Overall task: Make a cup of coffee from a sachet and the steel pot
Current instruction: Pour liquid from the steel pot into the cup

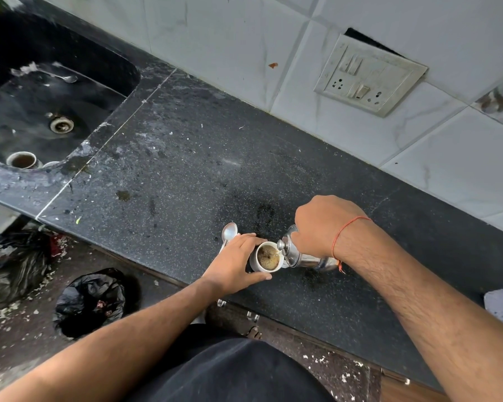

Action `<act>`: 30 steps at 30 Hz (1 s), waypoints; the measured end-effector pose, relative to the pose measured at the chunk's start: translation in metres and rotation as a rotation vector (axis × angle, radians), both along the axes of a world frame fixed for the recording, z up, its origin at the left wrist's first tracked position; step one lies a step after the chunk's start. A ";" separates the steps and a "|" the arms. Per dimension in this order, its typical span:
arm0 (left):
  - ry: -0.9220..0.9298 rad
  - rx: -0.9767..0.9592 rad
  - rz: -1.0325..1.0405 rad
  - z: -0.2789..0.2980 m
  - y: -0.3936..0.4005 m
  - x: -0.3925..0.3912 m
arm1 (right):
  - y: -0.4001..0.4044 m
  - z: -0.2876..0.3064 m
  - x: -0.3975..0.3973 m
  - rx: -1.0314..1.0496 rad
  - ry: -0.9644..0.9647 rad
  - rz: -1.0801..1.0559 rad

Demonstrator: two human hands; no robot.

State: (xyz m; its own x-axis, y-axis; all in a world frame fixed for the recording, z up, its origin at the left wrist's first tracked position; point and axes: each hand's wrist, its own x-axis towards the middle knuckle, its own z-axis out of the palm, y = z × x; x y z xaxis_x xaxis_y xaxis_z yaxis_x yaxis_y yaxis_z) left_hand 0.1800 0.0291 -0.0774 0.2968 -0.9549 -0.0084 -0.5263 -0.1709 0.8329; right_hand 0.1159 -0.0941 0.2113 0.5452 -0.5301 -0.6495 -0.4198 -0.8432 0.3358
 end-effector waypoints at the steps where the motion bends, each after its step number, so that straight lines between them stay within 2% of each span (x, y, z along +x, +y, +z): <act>1: 0.000 -0.003 0.000 0.000 0.000 0.000 | 0.000 0.001 0.000 0.001 0.006 -0.002; 30: -0.005 0.025 -0.016 -0.001 -0.001 0.003 | -0.002 -0.002 0.003 0.007 0.005 -0.011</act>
